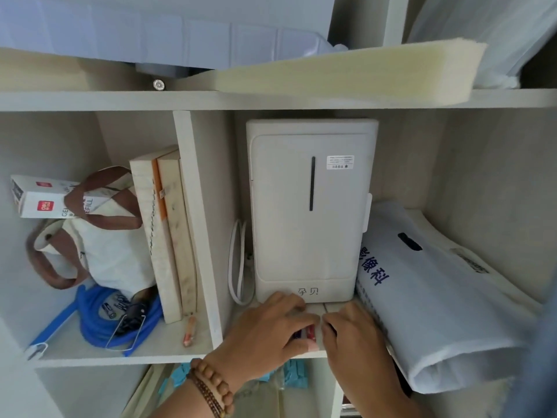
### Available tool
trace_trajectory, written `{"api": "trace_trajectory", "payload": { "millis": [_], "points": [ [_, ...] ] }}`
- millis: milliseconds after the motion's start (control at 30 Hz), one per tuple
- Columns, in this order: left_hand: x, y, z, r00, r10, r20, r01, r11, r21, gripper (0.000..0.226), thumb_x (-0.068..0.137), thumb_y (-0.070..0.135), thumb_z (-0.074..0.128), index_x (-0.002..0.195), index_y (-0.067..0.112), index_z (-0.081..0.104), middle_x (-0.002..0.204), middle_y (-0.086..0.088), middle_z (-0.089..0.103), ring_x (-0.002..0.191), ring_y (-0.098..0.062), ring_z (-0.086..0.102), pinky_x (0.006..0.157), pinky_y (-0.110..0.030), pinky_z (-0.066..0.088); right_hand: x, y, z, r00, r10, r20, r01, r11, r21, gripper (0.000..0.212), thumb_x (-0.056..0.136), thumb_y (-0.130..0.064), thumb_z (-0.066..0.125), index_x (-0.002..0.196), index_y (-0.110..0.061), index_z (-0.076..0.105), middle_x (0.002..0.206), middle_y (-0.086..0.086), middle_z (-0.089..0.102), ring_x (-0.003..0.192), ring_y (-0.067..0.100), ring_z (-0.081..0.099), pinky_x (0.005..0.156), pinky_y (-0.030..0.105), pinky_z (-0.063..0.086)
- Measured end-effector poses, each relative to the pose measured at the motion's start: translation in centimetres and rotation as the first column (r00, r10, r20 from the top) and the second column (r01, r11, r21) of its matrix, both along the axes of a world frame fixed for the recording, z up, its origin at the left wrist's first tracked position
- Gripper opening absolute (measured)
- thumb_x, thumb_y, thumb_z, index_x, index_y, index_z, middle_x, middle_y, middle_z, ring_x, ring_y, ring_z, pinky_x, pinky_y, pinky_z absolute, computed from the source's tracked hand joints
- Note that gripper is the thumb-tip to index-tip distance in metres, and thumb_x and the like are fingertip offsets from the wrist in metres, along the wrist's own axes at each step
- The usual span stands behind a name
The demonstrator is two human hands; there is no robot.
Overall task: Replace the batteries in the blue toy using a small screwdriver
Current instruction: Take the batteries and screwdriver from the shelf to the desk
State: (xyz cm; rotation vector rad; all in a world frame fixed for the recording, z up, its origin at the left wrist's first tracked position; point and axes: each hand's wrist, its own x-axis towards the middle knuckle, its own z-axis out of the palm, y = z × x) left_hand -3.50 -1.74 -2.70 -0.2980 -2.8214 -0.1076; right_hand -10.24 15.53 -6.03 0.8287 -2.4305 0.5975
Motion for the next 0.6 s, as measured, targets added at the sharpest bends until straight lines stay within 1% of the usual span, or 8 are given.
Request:
{"api": "trace_trajectory", "payload": {
  "millis": [100, 200, 300, 400, 500, 600],
  "points": [
    [-0.5, -0.4, -0.1, 1.000, -0.023, 0.016, 0.023, 1.000, -0.001, 0.052, 0.092, 0.067, 0.037, 0.132, 0.040, 0.055, 0.136, 0.014, 0.048, 0.128, -0.005, 0.040, 0.086, -0.027, 0.051, -0.4, -0.1, -0.2, 1.000, 0.002, 0.026, -0.002, 1.000, -0.005, 0.023, 0.073, -0.007, 0.082, 0.062, -0.018, 0.065, 0.068, 0.001, 0.053, 0.061, 0.021, 0.058, 0.053, 0.036, 0.053],
    [-0.6, -0.6, -0.4, 0.999, -0.031, -0.016, 0.031, 0.999, 0.010, 0.053, 0.091, 0.069, 0.036, 0.127, 0.037, 0.058, 0.129, 0.012, 0.051, 0.122, -0.005, 0.045, 0.087, -0.026, 0.052, -0.7, -0.3, -0.7, 0.998, 0.001, 0.058, 0.001, 0.999, -0.032, 0.023, 0.075, -0.008, 0.080, 0.062, -0.018, 0.064, 0.069, 0.001, 0.051, 0.061, 0.021, 0.057, 0.050, 0.035, 0.051],
    [-0.7, -0.6, -0.8, 0.997, -0.030, -0.075, 0.030, 1.000, 0.008, 0.052, 0.092, 0.071, 0.036, 0.119, 0.035, 0.061, 0.119, 0.012, 0.054, 0.113, -0.004, 0.050, 0.081, -0.026, 0.056, -0.7, -0.2, -0.6, 0.998, 0.009, 0.069, -0.006, 0.999, -0.039, 0.019, 0.078, -0.011, 0.078, 0.066, -0.020, 0.067, 0.071, 0.000, 0.052, 0.061, 0.019, 0.057, 0.051, 0.033, 0.052],
    [-0.7, -0.5, -1.2, 0.992, -0.035, -0.121, 0.032, 0.999, -0.028, 0.050, 0.092, 0.071, 0.035, 0.114, 0.034, 0.061, 0.115, 0.011, 0.056, 0.109, -0.005, 0.052, 0.076, -0.027, 0.058, -0.5, 0.0, -0.4, 0.997, 0.021, 0.076, -0.017, 0.998, -0.055, 0.017, 0.081, -0.012, 0.076, 0.068, -0.019, 0.067, 0.073, -0.002, 0.052, 0.064, 0.018, 0.057, 0.052, 0.033, 0.052],
    [-0.7, -0.3, -1.4, 0.986, -0.029, -0.165, 0.017, 0.997, -0.073, 0.050, 0.093, 0.071, 0.035, 0.106, 0.032, 0.062, 0.107, 0.010, 0.056, 0.099, -0.006, 0.053, 0.068, -0.027, 0.057, -0.3, 0.0, -0.2, 0.997, 0.025, 0.076, -0.020, 0.998, -0.066, 0.017, 0.082, -0.012, 0.075, 0.069, -0.018, 0.068, 0.073, -0.002, 0.053, 0.064, 0.018, 0.058, 0.053, 0.032, 0.053],
    [-0.8, -0.2, -1.2, 0.981, 0.007, -0.193, -0.018, 0.998, -0.058, 0.047, 0.093, 0.070, 0.037, 0.098, 0.030, 0.059, 0.098, 0.009, 0.054, 0.087, -0.007, 0.052, 0.063, -0.026, 0.056, -0.1, 0.0, -0.1, 0.996, 0.021, 0.083, -0.016, 0.998, -0.064, 0.016, 0.083, -0.013, 0.075, 0.070, -0.020, 0.068, 0.075, -0.002, 0.054, 0.066, 0.017, 0.059, 0.056, 0.031, 0.054]
  ]
}}
